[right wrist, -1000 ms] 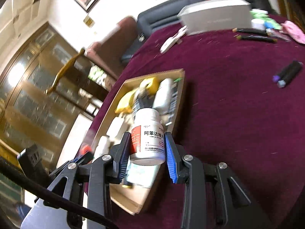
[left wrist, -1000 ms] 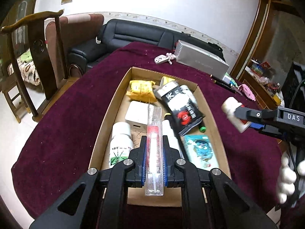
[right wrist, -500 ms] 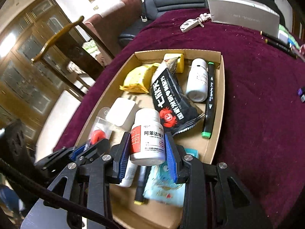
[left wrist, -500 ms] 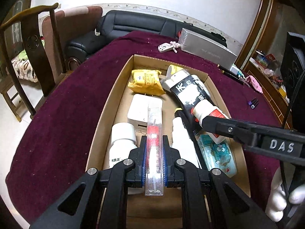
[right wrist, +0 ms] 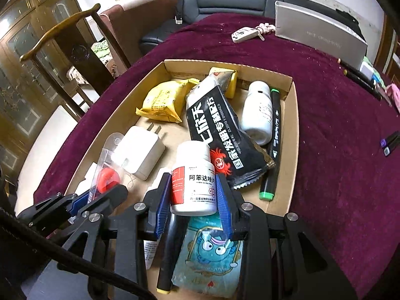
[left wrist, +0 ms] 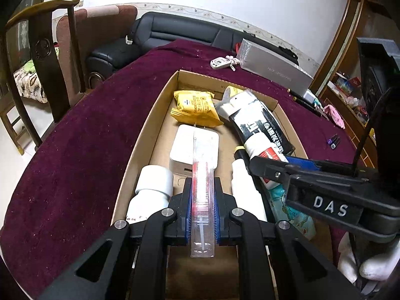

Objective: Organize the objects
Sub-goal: 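Carry the tube and pill bottle over the tray with both tools, then open both tools to release tube and pill bottle into the tray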

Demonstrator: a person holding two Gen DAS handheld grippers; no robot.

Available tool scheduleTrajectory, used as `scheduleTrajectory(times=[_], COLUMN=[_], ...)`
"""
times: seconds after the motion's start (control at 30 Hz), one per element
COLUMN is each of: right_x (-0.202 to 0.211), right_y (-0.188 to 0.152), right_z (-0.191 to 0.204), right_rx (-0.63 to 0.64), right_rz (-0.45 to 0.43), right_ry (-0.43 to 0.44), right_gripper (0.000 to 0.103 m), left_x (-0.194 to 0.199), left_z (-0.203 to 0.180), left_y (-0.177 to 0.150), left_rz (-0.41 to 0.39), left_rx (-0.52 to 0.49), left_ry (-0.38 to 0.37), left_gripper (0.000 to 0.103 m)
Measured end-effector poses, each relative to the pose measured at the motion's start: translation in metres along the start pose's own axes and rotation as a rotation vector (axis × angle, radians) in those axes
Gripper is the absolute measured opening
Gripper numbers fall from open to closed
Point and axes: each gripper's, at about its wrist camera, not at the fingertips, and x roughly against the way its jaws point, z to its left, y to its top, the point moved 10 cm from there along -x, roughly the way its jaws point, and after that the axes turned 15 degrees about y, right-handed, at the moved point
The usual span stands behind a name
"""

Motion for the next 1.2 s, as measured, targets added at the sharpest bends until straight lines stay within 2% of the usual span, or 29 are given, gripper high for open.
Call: scheduleTrajectory(times=[0.17, 0.23, 0.3, 0.33, 0.53, 0.6, 0.67, 0.93, 1.2], right_x=[0.000, 0.002, 0.005, 0.008, 0.037, 0.050, 0.064, 0.113, 0.145], right_y=[0.001, 0.001, 0.000, 0.001, 0.005, 0.006, 0.007, 0.010, 0.004], right_z=[0.003, 0.004, 0.006, 0.007, 0.022, 0.029, 0.036, 0.055, 0.050], right_rx=[0.036, 0.046, 0.054, 0.060, 0.146, 0.175, 0.209, 0.294, 0.274], right_rz=[-0.008, -0.011, -0.018, -0.025, -0.103, -0.138, -0.174, -0.289, -0.344], right_ry=[-0.028, -0.035, -0.041, -0.043, -0.094, -0.112, -0.140, -0.205, -0.218], right_gripper=[0.033, 0.033, 0.033, 0.033, 0.042, 0.046, 0.053, 0.058, 0.058], left_x=[0.005, 0.012, 0.019, 0.023, 0.047, 0.055, 0.063, 0.087, 0.120], left_z=[0.007, 0.011, 0.014, 0.017, 0.024, 0.024, 0.023, 0.006, -0.017], left_y=[0.004, 0.008, 0.012, 0.014, 0.024, 0.026, 0.028, 0.031, 0.032], left_rz=[-0.021, -0.042, -0.063, -0.077, -0.137, -0.157, -0.173, -0.207, -0.268], left_rx=[0.056, 0.083, 0.108, 0.122, 0.180, 0.188, 0.192, 0.181, 0.140], left_ry=[-0.025, -0.039, -0.053, -0.060, -0.081, -0.082, -0.086, -0.102, -0.106], left_gripper=[0.013, 0.020, 0.037, 0.039, 0.041, 0.046, 0.047, 0.047, 0.052])
